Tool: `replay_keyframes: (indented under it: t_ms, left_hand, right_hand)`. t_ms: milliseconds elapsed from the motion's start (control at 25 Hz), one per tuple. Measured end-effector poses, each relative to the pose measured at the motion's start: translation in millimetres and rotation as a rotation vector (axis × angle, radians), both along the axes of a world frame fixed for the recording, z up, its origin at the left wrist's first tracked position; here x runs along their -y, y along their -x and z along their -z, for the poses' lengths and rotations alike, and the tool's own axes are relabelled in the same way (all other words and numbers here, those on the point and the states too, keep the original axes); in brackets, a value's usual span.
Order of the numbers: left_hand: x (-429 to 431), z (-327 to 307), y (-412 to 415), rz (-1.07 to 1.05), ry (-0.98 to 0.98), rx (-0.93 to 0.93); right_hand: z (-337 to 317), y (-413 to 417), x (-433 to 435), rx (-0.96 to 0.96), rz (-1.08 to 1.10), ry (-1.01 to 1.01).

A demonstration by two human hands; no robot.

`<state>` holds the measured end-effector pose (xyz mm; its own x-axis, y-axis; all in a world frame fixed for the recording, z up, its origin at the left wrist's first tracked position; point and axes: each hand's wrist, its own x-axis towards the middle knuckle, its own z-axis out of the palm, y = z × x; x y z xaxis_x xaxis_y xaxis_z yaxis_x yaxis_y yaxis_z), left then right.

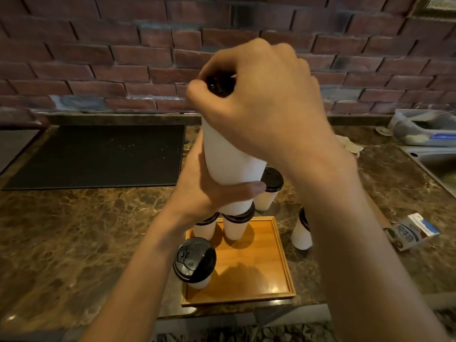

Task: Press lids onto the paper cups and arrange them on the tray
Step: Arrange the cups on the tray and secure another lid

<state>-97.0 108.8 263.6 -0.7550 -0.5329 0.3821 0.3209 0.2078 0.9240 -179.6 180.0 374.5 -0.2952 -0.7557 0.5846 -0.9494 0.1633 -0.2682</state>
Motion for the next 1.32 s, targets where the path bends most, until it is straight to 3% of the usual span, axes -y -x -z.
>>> replay_keyframes:
  t_ms: [160, 200, 280, 400, 480, 560, 640, 720, 800, 880, 960, 1080, 1120, 1320]
  left_hand:
    - [7.2, -1.2, -9.6, 0.166, -0.038, 0.076]
    - [6.0, -1.1, -9.0, 0.154, -0.034, 0.075]
    - [2.7, 0.2, -3.9, 0.044, -0.028, 0.035]
    - [-3.4, 4.9, -0.5, -0.03, -0.008, -0.011]
    - [3.0, 5.0, -8.2, 0.034, -0.009, 0.004]
    - [12.0, 4.2, -18.1, 0.232, -0.005, 0.006]
    - [14.0, 3.7, -21.2, 0.296, -0.001, 0.041]
    - [7.8, 4.8, -18.7, 0.153, -0.018, 0.069]
    - [-1.2, 7.2, -14.1, -0.005, -0.022, 0.061]
    - [-5.3, 7.4, -13.1, -0.07, -0.029, 0.047]
    - [0.5, 5.3, -17.2, -0.008, -0.026, 0.068]
    - [12.4, 3.2, -25.0, 0.277, -0.061, 0.082]
    - [13.8, 2.8, -25.1, 0.326, -0.051, 0.092]
    - [3.6, 1.8, -19.0, 0.165, 0.001, 0.045]
  right_hand:
    - [-22.4, 17.8, -14.3, 0.206, -0.658, -0.121]
    - [-21.7, 19.6, -13.5, 0.236, -0.648, -0.115]
    - [-11.3, 9.8, -4.6, 0.212, -0.364, -0.047]
    - [5.9, -6.2, 4.3, 0.042, -0.018, 0.022]
    - [0.5, -2.9, -0.1, 0.043, -0.192, 0.008]
    - [-7.1, 7.4, -9.4, 0.201, -0.561, -0.07]
    - [-8.2, 16.0, -14.0, 0.329, -0.725, -0.061]
    - [-0.6, 13.0, -9.9, 0.339, -0.502, -0.022]
    - [11.1, -2.3, -2.3, 0.231, -0.179, 0.02]
    - [16.7, -11.7, 2.7, 0.159, -0.06, 0.065]
    - [8.3, -4.3, -0.8, 0.188, -0.186, 0.058]
    - [-5.8, 16.5, -12.6, 0.375, -0.705, -0.097]
    - [-9.0, 18.9, -14.9, 0.42, -0.762, -0.12]
    - [0.3, -4.2, -6.5, 0.312, -0.322, 0.027]
